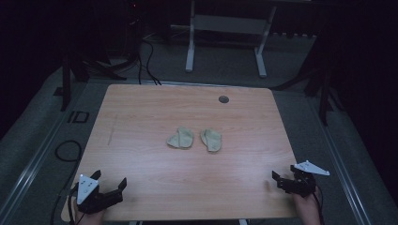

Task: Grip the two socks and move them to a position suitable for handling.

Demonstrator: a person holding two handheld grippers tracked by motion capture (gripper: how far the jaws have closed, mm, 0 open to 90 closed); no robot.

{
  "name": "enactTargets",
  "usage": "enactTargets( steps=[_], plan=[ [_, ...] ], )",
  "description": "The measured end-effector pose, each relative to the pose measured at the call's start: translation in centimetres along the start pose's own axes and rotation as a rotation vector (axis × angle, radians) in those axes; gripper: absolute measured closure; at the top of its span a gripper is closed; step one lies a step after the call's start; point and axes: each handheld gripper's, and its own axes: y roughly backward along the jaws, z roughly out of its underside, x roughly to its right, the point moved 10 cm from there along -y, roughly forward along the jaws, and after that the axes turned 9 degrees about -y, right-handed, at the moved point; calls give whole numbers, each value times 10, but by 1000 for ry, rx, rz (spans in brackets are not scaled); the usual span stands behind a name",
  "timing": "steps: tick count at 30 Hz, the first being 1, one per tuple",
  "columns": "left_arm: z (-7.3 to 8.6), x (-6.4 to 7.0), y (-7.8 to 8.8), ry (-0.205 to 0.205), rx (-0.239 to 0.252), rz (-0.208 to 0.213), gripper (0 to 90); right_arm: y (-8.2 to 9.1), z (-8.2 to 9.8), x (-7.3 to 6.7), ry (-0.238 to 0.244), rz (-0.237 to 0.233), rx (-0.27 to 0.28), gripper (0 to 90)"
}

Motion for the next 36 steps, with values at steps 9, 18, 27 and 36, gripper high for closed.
enactTargets(
  steps=[9, 18, 27, 36],
  plan=[
    [0, 4, 0, 20, -39, -2, 20, -2, -7, -25, -42, -95, -96, 139],
    [0, 11, -3, 49, -64, 28, 20, -20, -20, -52, 3, -144, -128, 139],
    [0, 8, -2, 71, -62, 46, 20, -44, -29, -77, 67, -158, -175, 145],
    [-1, 20, -5, -1, -78, 72, 20, -67, -39, -108, 134, -175, -215, 148]
  ],
)
